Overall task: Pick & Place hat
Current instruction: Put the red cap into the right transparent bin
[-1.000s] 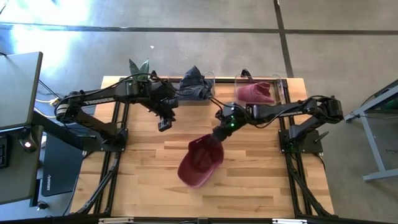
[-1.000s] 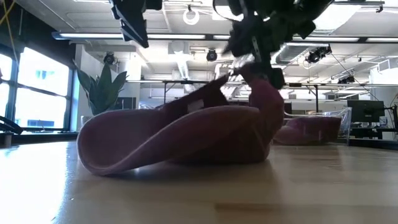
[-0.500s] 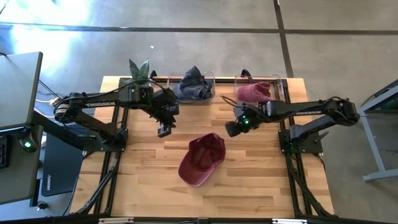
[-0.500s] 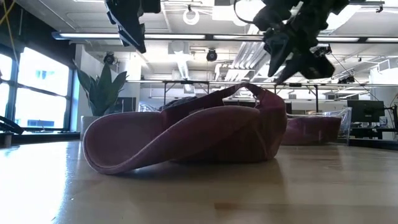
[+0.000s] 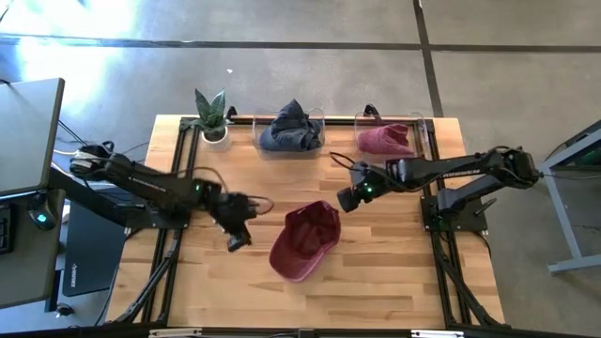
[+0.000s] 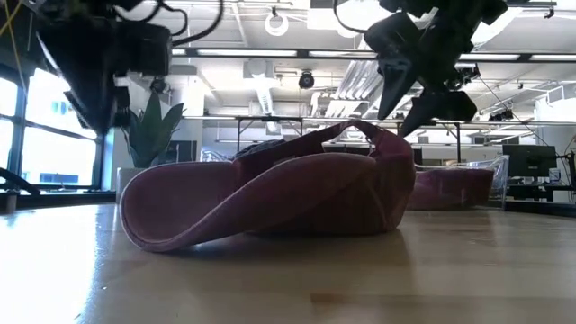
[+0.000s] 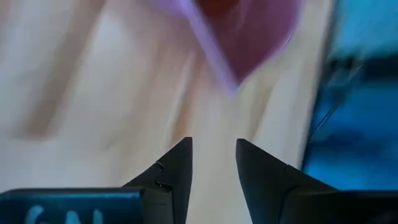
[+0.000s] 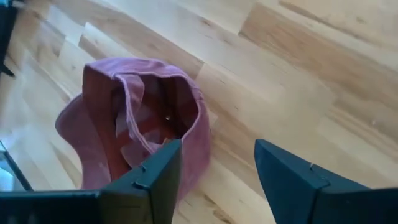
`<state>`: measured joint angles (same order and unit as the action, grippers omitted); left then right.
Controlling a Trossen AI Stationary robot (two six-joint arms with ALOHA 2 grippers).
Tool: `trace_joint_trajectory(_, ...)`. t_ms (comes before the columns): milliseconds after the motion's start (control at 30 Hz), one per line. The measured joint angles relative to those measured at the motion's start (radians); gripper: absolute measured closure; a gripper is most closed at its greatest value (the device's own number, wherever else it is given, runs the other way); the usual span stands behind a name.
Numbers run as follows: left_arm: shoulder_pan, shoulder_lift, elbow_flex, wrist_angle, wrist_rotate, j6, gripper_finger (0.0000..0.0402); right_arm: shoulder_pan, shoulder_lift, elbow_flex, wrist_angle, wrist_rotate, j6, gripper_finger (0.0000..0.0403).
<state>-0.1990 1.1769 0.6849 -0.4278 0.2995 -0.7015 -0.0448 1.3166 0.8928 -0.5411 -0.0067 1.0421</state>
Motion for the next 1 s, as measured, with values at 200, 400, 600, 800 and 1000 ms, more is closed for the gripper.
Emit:
trace_joint_trajectory(200, -0.125, 0.026, -0.223, 0.569, -0.156, -0.465, 0.0281, 0.009, -0.036, 0.0, -0.002, -0.028, -0.101, 0.0218)
trace_joint_trajectory(400, -0.17, 0.145, -0.232, 0.712, -0.362, -0.521, 0.0232, 0.123, -0.089, 0.0, -0.036, -0.024, -0.147, 0.0231)
trace_joint_trajectory(600, -0.168, 0.296, -0.167, 0.756, -0.348, -0.559, 0.0161, 0.283, -0.156, 0.0, -0.153, 0.115, -0.115, 0.0248)
trace_joint_trajectory(800, -0.167, 0.435, -0.039, 0.737, -0.296, -0.471, 0.0177, 0.423, -0.219, 0.0, -0.198, 0.27, -0.027, 0.0263)
trace_joint_trajectory(1000, -0.085, 0.509, 0.143, 0.505, -0.209, -0.216, 0.0292, 0.539, -0.256, 0.0, -0.202, 0.339, 0.099, 0.0269)
